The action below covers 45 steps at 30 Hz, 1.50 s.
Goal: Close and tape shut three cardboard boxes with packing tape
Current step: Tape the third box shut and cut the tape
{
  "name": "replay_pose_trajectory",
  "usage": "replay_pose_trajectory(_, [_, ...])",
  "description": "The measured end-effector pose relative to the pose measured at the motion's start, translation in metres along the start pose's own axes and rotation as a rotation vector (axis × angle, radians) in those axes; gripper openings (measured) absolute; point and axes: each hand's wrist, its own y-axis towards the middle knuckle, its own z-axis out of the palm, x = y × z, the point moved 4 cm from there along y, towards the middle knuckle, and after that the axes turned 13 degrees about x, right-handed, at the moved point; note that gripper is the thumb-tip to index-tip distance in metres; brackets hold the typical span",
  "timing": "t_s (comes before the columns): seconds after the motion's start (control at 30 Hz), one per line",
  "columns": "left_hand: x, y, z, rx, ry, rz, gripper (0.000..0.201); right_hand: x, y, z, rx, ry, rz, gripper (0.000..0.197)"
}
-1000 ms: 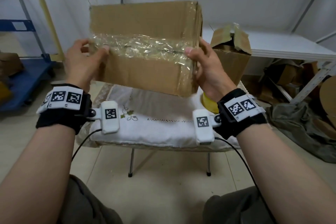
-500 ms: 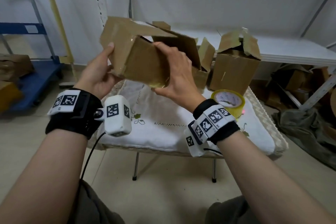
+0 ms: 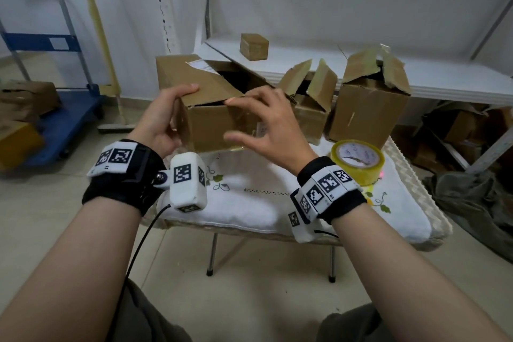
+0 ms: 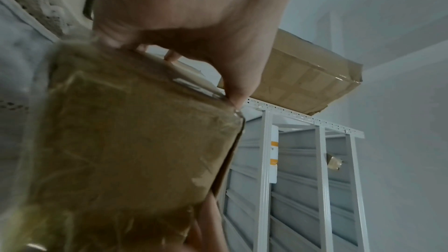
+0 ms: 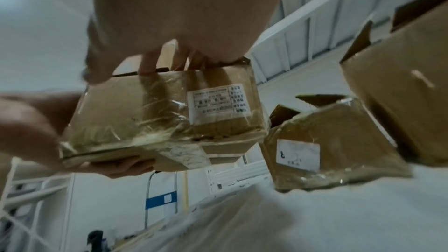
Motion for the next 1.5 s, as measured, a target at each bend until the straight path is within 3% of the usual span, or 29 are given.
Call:
replay_pose_trajectory(0.1, [-0.001,0.003,-0.003,-0.018,-0.015,0.038,0.051,-0.01,-0.002,-0.015,-0.35,0.045,0.158,0.025])
replay_pose_trajectory(0.17, [-0.002,0.006,-0.007,-0.032,-0.028,0.064,0.047,-0.025,-0.007,-0.02,-0.421,0.097,0.38,0.033])
replay_pose_trajectory(0.27, [-0.005,0.011,-0.013,-0.011,-0.019,0.097,0.052,-0.043,-0.009,-0.013,-0.14,0.586,0.698,0.067])
replay_pose_trajectory(0.33, [-0.005,0.015,-0.014,0.014,0.011,0.111,0.054,-0.042,-0.011,-0.003,0.068,0.879,0.819,0.078])
replay_pose_trajectory(0.4, [-0.005,0.022,-0.014,0.039,0.033,0.121,0.055,-0.041,-0.008,0.004,0.105,1.017,0.83,0.073])
replay_pose_trajectory(0.57, [-0.004,0.037,-0.018,0.056,0.139,0.077,0.064,-0.058,0.002,0.024,-0.029,1.241,0.858,0.059])
replay_pose_trajectory(0.77, [0.009,0.051,-0.021,-0.086,0.156,0.02,0.037,-0.066,0.021,0.055,-0.041,1.337,0.959,0.062])
replay_pose_trajectory(0.9, [0.015,0.068,-0.025,-0.135,0.211,0.041,0.07,-0.072,0.031,0.071,-0.108,1.329,1.013,0.066])
replay_pose_trajectory(1.0, [0.022,0.08,-0.027,-0.101,0.291,0.027,0.045,-0.081,0.034,0.074,-0.156,1.287,1.022,0.067])
replay_pose_trajectory(1.03, [0.026,0.084,-0.028,-0.082,0.318,0.011,0.045,-0.084,0.035,0.077,-0.163,1.288,1.018,0.067])
replay_pose_trajectory(1.13, [0.039,0.095,-0.034,-0.062,0.352,-0.015,0.06,-0.087,0.035,0.081,-0.166,1.255,1.026,0.079])
replay_pose_trajectory(1.27, [0.056,0.109,-0.039,-0.052,0.369,-0.027,0.066,-0.086,0.031,0.086,-0.094,1.028,1.115,0.117])
replay_pose_trajectory(1.5, [0.06,0.122,-0.042,-0.061,0.387,0.035,0.077,-0.098,0.024,0.071,-0.049,1.003,1.059,0.077])
